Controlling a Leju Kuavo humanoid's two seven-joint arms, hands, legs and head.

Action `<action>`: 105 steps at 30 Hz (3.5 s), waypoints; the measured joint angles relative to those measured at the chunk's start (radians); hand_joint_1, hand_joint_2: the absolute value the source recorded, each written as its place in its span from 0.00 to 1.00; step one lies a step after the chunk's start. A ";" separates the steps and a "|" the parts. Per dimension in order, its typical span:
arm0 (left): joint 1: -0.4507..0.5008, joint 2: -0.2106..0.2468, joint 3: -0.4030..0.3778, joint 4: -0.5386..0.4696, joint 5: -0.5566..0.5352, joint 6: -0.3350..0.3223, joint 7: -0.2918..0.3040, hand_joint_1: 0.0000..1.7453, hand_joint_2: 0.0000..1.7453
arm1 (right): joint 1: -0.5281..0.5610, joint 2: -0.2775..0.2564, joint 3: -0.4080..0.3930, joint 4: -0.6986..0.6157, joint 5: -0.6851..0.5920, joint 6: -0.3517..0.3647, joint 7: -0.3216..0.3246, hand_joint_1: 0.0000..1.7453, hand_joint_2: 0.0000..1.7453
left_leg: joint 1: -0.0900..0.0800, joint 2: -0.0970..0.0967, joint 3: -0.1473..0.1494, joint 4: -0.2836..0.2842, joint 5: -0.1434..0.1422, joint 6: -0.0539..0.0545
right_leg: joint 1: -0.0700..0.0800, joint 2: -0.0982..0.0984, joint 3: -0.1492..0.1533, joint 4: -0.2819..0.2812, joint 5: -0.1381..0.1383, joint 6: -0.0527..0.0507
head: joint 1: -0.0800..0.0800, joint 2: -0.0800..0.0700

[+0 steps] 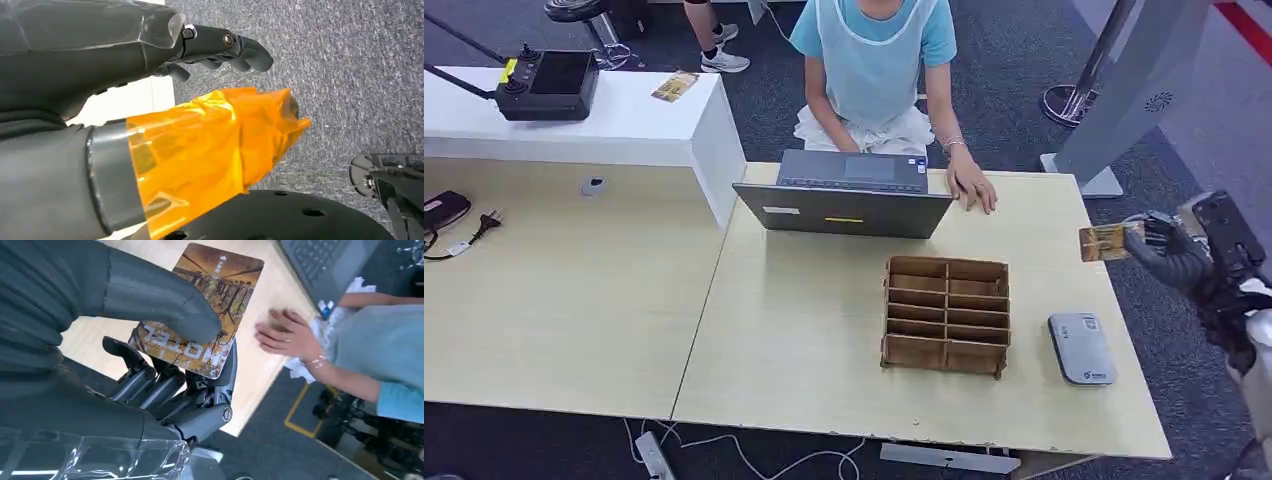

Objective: Pass the card to the sensor for recognition and then transmit it.

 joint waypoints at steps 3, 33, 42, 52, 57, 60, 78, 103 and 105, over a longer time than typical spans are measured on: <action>-0.001 0.000 0.000 0.000 -0.002 0.000 0.000 0.00 0.00 | -0.061 0.014 0.027 -0.010 0.014 -0.010 0.016 1.00 1.00 | 0.000 0.000 0.000 0.000 0.000 0.000 | 0.000 0.000 0.000 0.000 0.000 0.000 | 0.000 0.000; -0.004 -0.001 -0.011 0.000 -0.024 -0.019 0.009 0.00 0.00 | -0.573 0.341 0.422 0.015 0.677 -0.354 0.185 1.00 1.00 | 0.001 0.000 0.001 0.000 0.001 -0.001 | 0.000 0.001 0.000 0.001 0.001 0.000 | 0.000 0.000; -0.003 -0.001 -0.029 0.000 -0.042 -0.027 0.009 0.00 0.00 | -0.636 0.411 0.487 0.093 0.865 -0.407 0.193 1.00 1.00 | 0.001 0.000 0.001 0.000 0.001 -0.001 | 0.001 0.001 0.000 0.001 0.001 0.000 | 0.000 0.000; -0.003 -0.001 -0.055 0.000 -0.061 -0.035 0.009 0.00 0.00 | -0.655 0.487 0.515 0.245 1.010 -0.457 0.199 1.00 1.00 | 0.001 0.000 0.001 0.000 0.001 -0.001 | 0.000 0.001 -0.001 0.001 0.001 0.000 | 0.000 0.000; -0.004 -0.003 -0.067 0.000 -0.069 -0.035 0.009 0.00 0.00 | -0.667 0.514 0.517 0.308 1.047 -0.494 0.207 1.00 1.00 | 0.001 0.000 0.001 0.000 0.001 -0.001 | 0.001 0.001 -0.001 0.001 0.001 0.000 | 0.000 0.000; -0.003 -0.005 -0.071 0.000 -0.070 -0.037 0.009 0.00 0.00 | -0.669 0.527 0.517 0.349 1.070 -0.499 0.214 1.00 1.00 | 0.001 0.000 0.001 0.000 0.001 -0.001 | 0.001 0.001 -0.001 0.001 0.001 0.000 | 0.000 0.000; -0.003 -0.009 -0.082 0.000 -0.069 -0.038 0.009 0.00 0.00 | -0.674 0.583 0.516 0.468 1.131 -0.498 0.241 1.00 1.00 | 0.001 0.000 0.001 0.000 0.001 -0.001 | 0.001 0.001 -0.001 0.001 0.001 0.000 | 0.000 0.000; -0.003 -0.009 -0.083 0.000 -0.063 -0.041 0.009 0.00 0.00 | -0.679 0.598 0.486 0.488 1.167 -0.493 0.241 1.00 1.00 | 0.001 0.000 0.001 0.000 0.001 -0.001 | 0.000 0.001 -0.001 0.001 0.001 0.000 | 0.000 0.000; -0.003 -0.009 -0.083 0.000 -0.062 -0.040 0.009 0.00 0.00 | -0.679 0.598 0.481 0.489 1.168 -0.493 0.241 1.00 1.00 | 0.001 0.000 0.001 0.000 0.001 -0.001 | 0.000 0.001 -0.001 0.001 0.001 0.000 | 0.000 0.000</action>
